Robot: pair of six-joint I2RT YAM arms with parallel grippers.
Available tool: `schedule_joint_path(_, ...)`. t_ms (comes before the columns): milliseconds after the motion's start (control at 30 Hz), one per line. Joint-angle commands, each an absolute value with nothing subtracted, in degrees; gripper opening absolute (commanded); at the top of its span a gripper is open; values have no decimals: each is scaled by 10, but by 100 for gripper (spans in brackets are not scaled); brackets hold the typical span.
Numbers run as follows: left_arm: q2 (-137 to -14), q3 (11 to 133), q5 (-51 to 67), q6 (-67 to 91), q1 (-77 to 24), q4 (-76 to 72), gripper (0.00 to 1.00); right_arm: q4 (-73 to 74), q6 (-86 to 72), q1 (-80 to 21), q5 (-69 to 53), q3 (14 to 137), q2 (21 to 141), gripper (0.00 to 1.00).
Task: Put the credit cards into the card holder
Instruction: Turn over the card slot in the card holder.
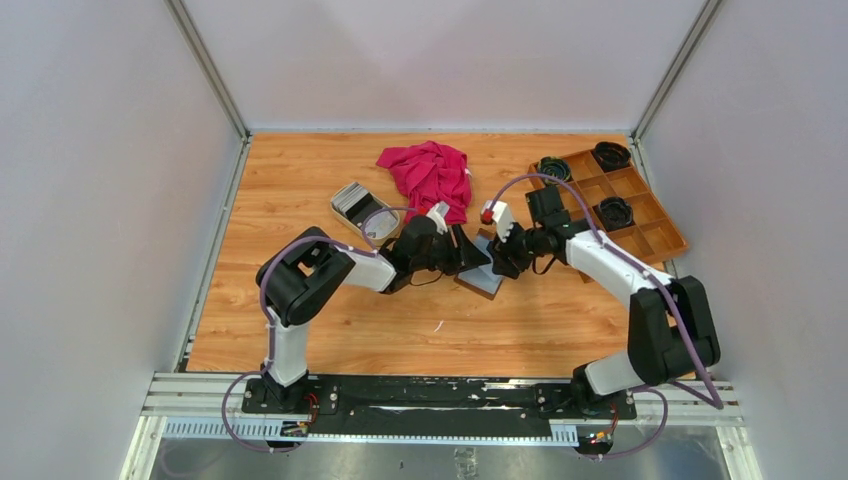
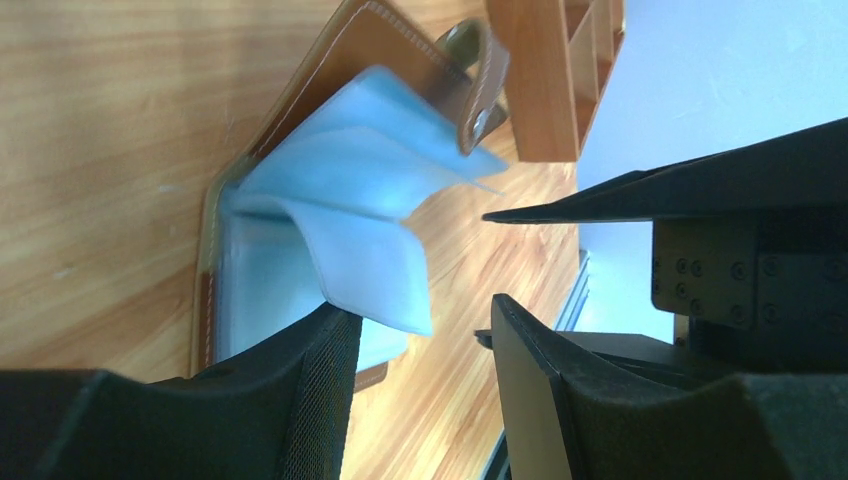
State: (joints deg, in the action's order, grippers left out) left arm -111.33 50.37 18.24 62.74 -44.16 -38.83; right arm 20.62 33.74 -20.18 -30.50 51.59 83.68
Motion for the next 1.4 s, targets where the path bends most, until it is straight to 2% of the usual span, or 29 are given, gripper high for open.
schedule_joint_path(0, -1125, 539, 187, 615, -437, -396, 53, 226, 347, -152, -384, 529, 791, 58)
schedule_joint_path(200, -1167, 589, 197, 626, -434, -396, 53, 220, 319, -93, -412, 564, 814, 70)
schedule_joint_path(633, -1227, 624, 191, 630, -426, -396, 53, 257, 269, -44, -461, 637, 960, 72)
schedule_joint_path(933, -1237, 625, 193, 631, -425, -396, 52, 268, 251, -39, -450, 667, 1020, 70)
schedule_joint_path(1000, -1238, 623, 195, 631, -425, -396, 52, 269, 246, -39, -460, 678, 1038, 66)
schedule_joint_path(1033, -1237, 622, 195, 631, -425, -396, 52, 272, 244, -38, -468, 683, 1047, 60)
schedule_joint_path(1133, -1227, 615, 196, 624, -425, -396, 52, 283, 234, -33, -501, 684, 1062, 31)
schedule_joint_path(1233, -1202, 604, 200, 608, -426, -396, 52, 290, 207, -20, -527, 669, 1059, 16)
schedule_joint_path(1367, -1138, 557, 188, 582, -427, -396, 53, 307, 166, -5, -543, 631, 1036, 4)
